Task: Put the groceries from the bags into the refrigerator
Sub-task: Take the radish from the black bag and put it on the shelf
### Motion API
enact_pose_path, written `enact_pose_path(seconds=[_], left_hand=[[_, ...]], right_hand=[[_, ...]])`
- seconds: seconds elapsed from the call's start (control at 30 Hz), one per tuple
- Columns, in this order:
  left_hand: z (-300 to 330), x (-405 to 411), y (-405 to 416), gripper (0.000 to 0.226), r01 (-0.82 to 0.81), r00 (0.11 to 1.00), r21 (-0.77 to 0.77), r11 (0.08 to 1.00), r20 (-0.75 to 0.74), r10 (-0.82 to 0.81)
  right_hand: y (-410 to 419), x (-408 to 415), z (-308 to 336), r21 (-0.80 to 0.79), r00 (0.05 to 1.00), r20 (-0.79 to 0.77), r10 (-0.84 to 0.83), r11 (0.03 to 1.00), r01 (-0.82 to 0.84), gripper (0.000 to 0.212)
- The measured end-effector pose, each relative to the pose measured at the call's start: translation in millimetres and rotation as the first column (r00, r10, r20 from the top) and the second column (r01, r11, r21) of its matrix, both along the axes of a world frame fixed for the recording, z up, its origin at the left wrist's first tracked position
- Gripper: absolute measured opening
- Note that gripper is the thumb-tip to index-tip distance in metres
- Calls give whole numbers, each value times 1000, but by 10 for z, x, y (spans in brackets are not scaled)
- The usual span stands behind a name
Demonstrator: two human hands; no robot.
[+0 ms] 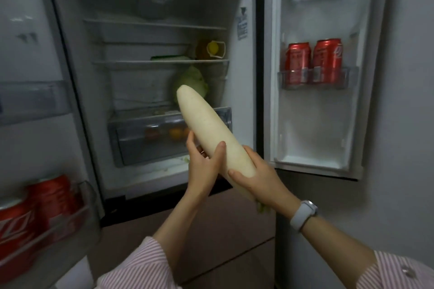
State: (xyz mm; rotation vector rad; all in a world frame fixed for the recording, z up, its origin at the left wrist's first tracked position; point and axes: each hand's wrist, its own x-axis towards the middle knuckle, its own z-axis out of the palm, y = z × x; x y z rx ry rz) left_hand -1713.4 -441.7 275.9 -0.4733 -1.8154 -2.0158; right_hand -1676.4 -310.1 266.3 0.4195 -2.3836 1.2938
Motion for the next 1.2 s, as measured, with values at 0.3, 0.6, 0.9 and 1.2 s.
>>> enact_pose_path(seconds=[0.3, 0.6, 0.9, 1.2], left_hand=[[548, -1555, -283, 74, -183, 983, 50, 982, 7, 183], [772, -2989, -1107, 53, -414, 907, -402, 817, -107, 408], [735, -3751, -1713, 67, -218, 788, -969, 116, -104, 607], [720, -3845, -1727, 62, -17, 798, -997, 79, 34, 602]], right_hand=[[-144, -1827, 670, 98, 991, -103, 90, 992, -80, 64], [-568, -3290, 1079, 355, 958, -286, -9, 928, 115, 70], [-1022, -4389, 1201, 457, 974, -212, -85, 872, 175, 64], [-1298, -4782, 1072, 407, 972, -217, -87, 897, 171, 55]])
